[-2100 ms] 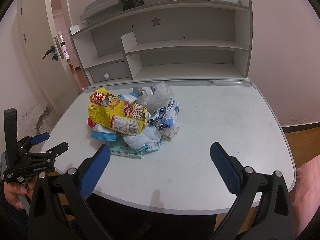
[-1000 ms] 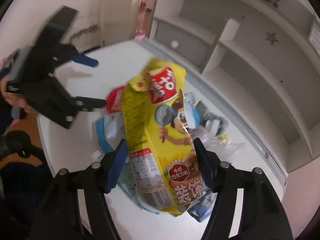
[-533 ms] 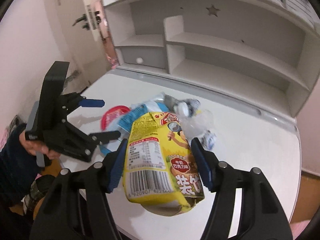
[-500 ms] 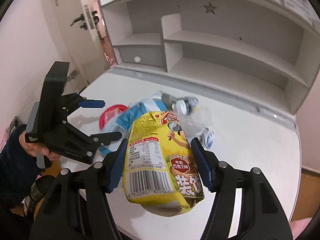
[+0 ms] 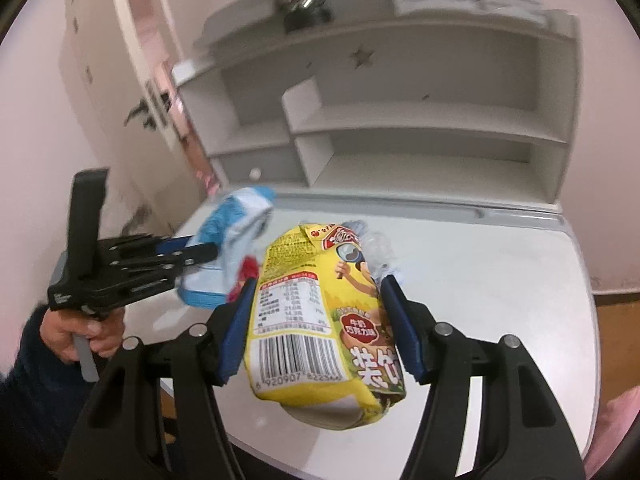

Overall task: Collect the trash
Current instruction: 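Grasp the yellow snack bag with the right tool while the left tool grasps the blue-white wrapper, then carry both items over the black bin and open both tools to drop them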

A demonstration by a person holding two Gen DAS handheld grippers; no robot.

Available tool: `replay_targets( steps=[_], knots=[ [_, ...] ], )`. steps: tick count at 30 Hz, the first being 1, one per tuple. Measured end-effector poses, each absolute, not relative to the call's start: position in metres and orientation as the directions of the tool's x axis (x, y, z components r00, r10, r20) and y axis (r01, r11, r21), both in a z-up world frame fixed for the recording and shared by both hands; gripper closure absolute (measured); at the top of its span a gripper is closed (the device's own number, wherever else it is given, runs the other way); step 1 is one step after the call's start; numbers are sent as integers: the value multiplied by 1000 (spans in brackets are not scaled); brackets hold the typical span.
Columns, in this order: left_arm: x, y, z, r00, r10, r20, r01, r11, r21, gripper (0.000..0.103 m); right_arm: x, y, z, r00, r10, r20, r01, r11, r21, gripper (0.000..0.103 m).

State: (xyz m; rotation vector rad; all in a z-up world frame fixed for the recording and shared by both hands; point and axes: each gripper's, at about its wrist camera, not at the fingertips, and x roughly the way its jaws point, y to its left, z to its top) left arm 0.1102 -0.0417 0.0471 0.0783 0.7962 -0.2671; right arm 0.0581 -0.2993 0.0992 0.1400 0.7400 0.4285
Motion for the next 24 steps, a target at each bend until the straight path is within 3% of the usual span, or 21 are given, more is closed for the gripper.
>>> replay_targets(
  steps=[5,12,18,24],
  knots=[
    [69,-92,70,682,-289,-672,365,931,-29,76,1,-379,118,757,345,-555,-184,927,326,42],
    [2,-251,56,566,-528,-633,637,767,-71,76,-126,-532,100,832,36,-553,169,934,314,42],
    [-69,-435,-13,212,-706,-675,837,488,-248,76,-274,-637,39,743,-229,-629,510,802,311,42],
    [-130,-575,-109,-105,-634,-766,896,274,-349,76,-390,-694,-59,595,-316,-739,733,590,337,42]
  ],
)
